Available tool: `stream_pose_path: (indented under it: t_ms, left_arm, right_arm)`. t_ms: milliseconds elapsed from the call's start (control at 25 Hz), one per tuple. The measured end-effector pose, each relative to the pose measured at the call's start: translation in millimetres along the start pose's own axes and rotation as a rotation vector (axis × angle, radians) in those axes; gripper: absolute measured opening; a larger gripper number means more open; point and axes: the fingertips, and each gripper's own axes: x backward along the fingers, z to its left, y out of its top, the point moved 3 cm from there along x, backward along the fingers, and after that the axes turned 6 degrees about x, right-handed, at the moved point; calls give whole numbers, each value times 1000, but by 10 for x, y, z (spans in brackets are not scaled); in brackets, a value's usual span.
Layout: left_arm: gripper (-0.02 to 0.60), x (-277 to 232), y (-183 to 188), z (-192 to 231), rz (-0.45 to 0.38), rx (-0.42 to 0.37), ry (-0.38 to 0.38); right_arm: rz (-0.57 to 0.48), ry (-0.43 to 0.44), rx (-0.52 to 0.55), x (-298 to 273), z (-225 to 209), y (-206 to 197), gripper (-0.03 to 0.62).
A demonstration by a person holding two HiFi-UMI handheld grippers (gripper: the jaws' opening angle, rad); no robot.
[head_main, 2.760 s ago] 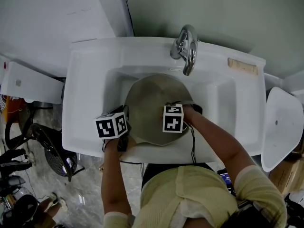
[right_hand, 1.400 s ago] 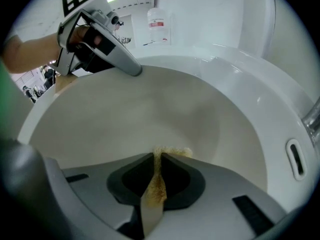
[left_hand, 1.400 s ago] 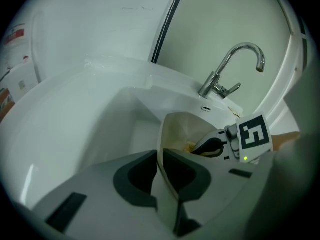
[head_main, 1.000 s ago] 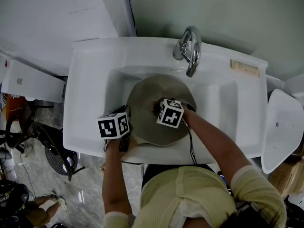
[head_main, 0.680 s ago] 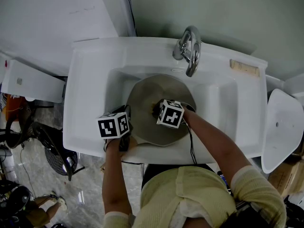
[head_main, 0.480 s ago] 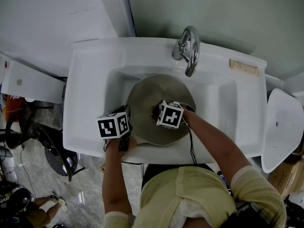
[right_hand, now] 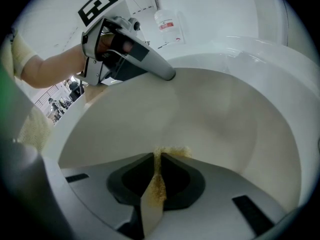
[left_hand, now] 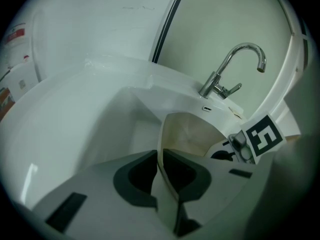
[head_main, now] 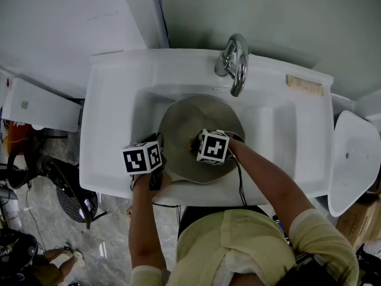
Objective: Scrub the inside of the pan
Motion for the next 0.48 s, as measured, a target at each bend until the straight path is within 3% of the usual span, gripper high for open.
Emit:
stream_pose_path:
  t_ms: [480]
  left_arm:
    - [90, 12, 26, -21, 1, -43, 41]
  right_arm:
    - [-36, -8, 21, 162, 77, 96, 61]
